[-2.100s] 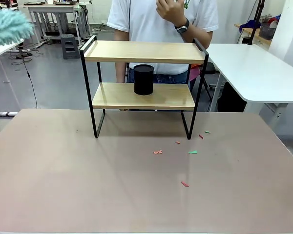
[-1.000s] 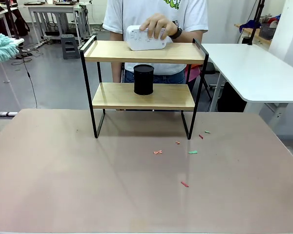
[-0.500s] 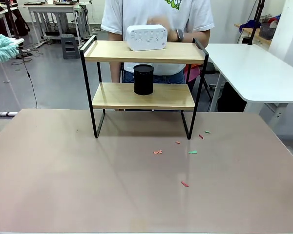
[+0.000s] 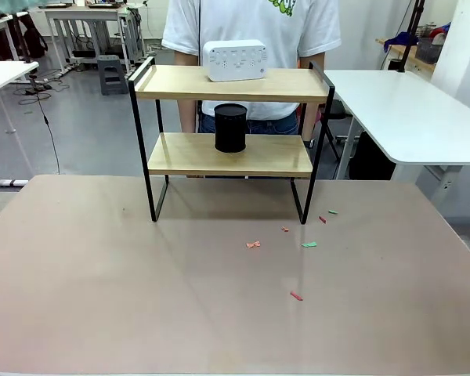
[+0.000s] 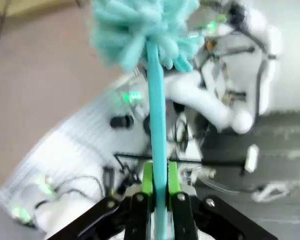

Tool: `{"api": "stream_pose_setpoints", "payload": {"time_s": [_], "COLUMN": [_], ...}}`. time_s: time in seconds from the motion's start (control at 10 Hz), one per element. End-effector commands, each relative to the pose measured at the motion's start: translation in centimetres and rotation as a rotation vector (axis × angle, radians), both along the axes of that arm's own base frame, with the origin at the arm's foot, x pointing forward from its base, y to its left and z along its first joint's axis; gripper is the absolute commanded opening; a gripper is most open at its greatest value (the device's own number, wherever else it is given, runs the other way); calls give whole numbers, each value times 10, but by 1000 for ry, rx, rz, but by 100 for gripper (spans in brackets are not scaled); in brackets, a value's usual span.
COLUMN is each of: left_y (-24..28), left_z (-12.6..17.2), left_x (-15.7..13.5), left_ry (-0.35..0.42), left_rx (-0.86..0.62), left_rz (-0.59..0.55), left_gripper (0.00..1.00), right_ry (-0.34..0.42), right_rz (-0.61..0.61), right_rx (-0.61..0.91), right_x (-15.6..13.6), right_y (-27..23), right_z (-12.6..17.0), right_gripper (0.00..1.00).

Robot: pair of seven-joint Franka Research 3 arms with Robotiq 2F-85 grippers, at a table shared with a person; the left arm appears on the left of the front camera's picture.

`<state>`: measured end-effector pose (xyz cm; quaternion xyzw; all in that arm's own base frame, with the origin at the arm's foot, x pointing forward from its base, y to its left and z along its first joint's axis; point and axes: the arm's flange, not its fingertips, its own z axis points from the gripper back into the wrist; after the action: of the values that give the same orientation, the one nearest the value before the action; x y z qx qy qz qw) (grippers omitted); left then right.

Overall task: Clean the shelf.
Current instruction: Hand the Duster back to the human.

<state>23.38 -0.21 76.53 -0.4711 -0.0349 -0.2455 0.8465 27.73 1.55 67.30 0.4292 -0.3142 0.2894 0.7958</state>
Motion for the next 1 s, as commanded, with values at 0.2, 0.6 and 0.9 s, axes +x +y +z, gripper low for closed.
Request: {"api": "stream_pose_setpoints", "payload": {"time_s": [0.2, 0.6, 0.9], "left_y": [-66, -88, -122], "left_z": [-70, -54, -78], "left_x": [22, 9, 16], "left_ry": [132, 105, 187], "left_rx": [328, 143, 235], "left_rz": [-639, -423, -771], "left_gripper": [13, 13, 13], "right_ry": [-20, 23, 93], "right_rz": [112, 156, 290], "right_rx": [-14, -43, 70], "right_x": [5, 28, 84], "right_y": [43, 64, 98], "right_z": [-4, -30, -30], "right_gripper": [100, 100, 100]}}
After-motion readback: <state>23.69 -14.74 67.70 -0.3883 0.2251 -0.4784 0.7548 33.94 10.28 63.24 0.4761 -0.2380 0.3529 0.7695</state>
